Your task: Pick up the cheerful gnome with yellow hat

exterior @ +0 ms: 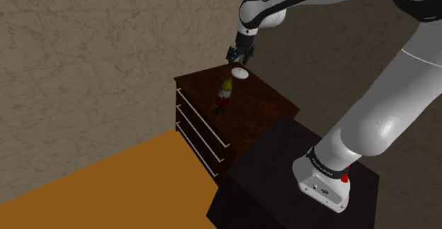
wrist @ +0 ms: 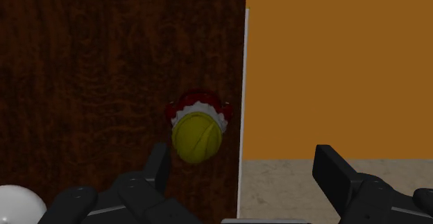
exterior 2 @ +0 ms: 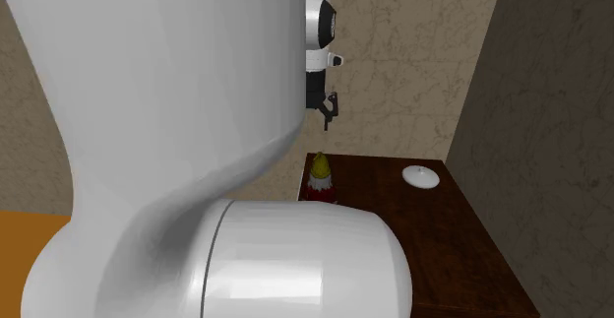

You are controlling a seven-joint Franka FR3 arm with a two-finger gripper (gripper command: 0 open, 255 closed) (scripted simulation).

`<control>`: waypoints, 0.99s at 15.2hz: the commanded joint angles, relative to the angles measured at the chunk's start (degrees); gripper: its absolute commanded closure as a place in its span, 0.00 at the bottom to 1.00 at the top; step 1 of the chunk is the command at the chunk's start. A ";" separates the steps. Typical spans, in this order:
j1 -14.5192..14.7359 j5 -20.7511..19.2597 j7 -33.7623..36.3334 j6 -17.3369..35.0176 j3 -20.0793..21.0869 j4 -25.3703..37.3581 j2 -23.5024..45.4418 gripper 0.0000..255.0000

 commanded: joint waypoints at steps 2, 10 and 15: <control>-0.76 0.98 -0.46 2.23 -0.52 3.43 6.29 0.00; -2.74 3.45 -1.12 5.19 -0.81 13.67 20.86 0.00; -2.94 3.95 -1.48 8.09 -0.52 13.44 23.55 0.00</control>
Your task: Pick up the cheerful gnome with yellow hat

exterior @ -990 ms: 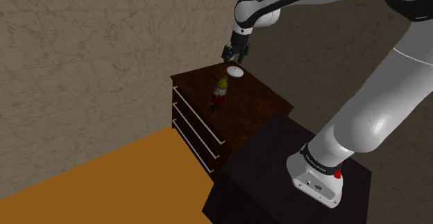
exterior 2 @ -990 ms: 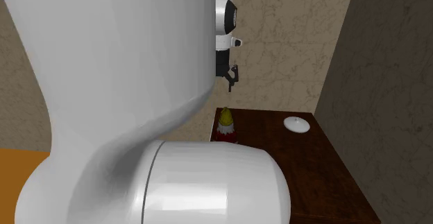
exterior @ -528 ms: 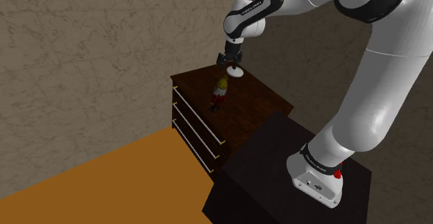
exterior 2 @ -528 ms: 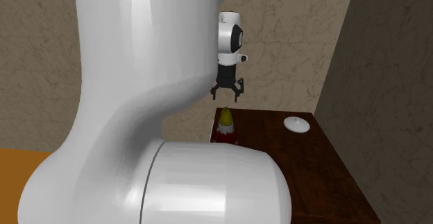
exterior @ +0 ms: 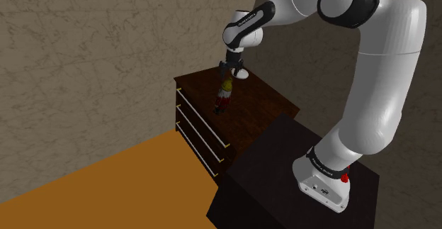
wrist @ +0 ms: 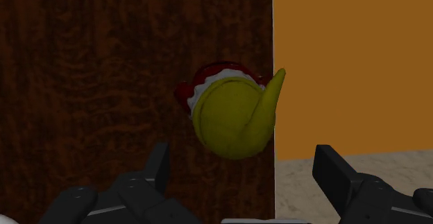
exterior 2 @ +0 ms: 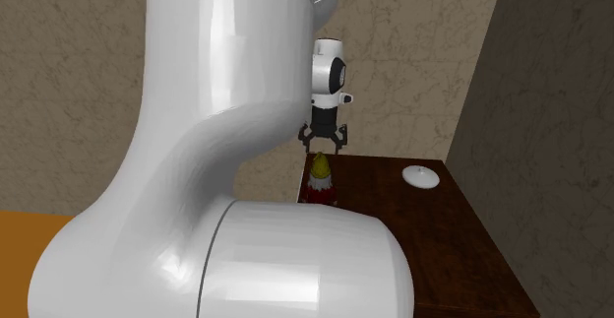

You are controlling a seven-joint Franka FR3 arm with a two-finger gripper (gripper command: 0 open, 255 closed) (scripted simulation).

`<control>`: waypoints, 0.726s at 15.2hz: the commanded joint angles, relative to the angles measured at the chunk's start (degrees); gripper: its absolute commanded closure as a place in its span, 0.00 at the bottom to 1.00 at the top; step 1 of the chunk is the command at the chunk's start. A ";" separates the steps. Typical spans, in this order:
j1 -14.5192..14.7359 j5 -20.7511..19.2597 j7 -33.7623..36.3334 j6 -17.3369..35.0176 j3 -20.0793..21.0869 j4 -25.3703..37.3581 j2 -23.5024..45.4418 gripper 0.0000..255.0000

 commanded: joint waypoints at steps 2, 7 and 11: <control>-0.09 0.25 -0.15 1.48 0.16 -0.05 1.41 0.00; -0.08 0.24 -0.14 1.39 0.15 -0.02 1.36 1.00; -0.10 0.24 -0.15 1.36 0.16 0.10 1.45 1.00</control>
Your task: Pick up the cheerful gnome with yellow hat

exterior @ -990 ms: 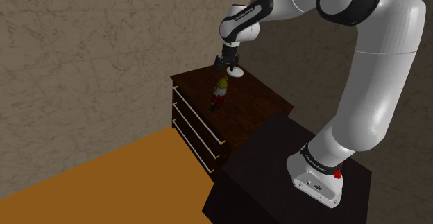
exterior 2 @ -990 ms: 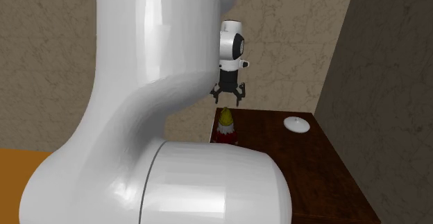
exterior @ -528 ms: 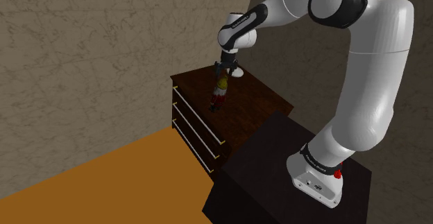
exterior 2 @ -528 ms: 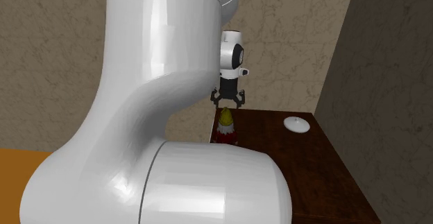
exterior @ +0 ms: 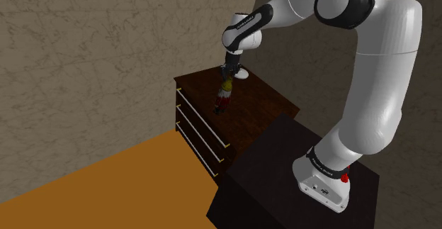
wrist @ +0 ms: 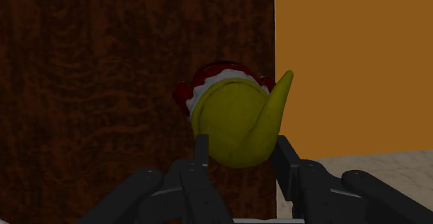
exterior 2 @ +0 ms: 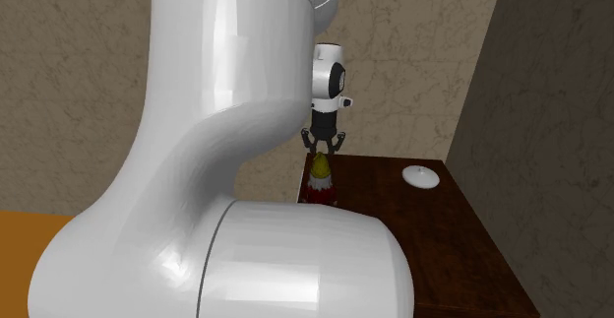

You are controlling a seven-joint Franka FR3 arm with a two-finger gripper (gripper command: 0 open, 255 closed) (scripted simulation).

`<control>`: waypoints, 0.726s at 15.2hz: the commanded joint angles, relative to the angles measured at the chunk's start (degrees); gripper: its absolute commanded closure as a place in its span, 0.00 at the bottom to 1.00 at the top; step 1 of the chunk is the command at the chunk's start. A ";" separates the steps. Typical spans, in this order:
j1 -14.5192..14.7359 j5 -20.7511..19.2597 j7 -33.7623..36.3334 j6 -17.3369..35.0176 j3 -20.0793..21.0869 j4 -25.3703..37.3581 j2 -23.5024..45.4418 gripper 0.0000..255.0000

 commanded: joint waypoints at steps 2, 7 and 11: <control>0.01 0.02 0.00 0.11 0.02 -0.18 0.06 1.00; 0.23 -0.49 0.36 -2.75 -0.29 -0.04 -2.68 1.00; 0.37 -0.88 0.64 -5.13 -0.51 0.30 -4.74 1.00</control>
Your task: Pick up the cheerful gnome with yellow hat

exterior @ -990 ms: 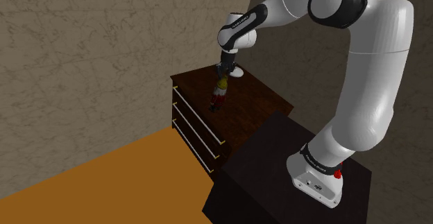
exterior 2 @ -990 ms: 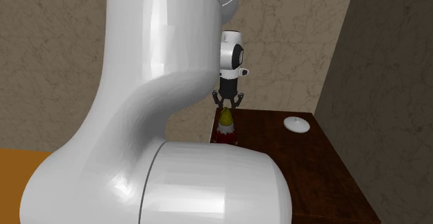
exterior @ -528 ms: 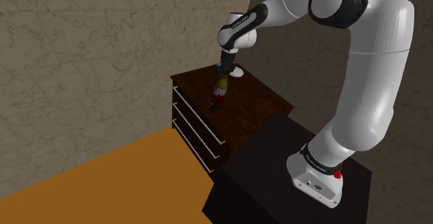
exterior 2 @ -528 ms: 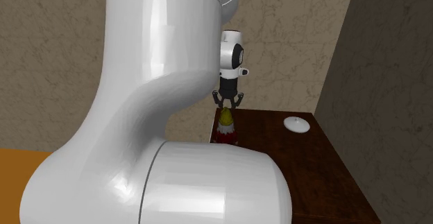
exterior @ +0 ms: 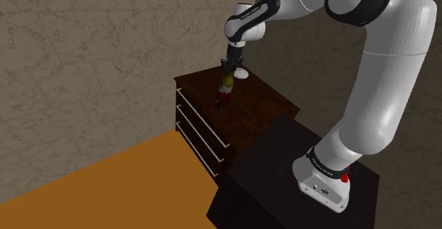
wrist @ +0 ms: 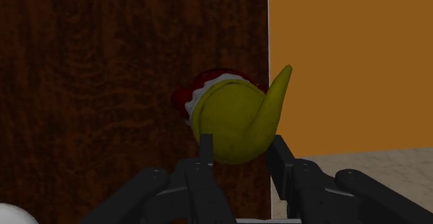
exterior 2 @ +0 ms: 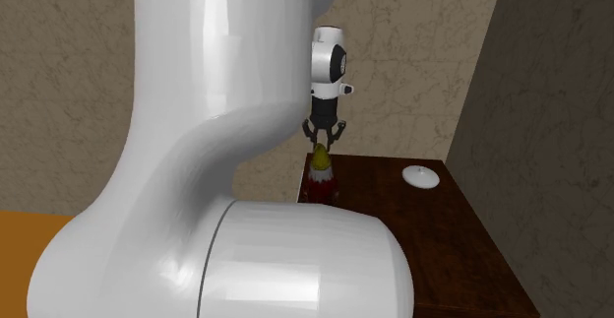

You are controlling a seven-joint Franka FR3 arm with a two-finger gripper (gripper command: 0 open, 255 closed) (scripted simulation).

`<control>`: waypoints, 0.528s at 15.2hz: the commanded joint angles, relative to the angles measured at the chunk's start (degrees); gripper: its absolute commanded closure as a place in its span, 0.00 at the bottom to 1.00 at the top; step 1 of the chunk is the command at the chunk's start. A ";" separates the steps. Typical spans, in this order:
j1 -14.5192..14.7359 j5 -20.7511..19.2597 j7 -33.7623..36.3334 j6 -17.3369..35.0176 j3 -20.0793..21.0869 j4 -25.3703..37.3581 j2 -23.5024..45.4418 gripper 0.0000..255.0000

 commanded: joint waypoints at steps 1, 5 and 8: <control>0.03 -0.17 0.11 -1.17 -0.10 0.40 -0.84 1.00; 0.15 -0.55 0.38 -3.63 -0.28 0.97 -2.75 1.00; 0.18 -0.65 0.45 -4.35 -0.32 1.20 -3.26 1.00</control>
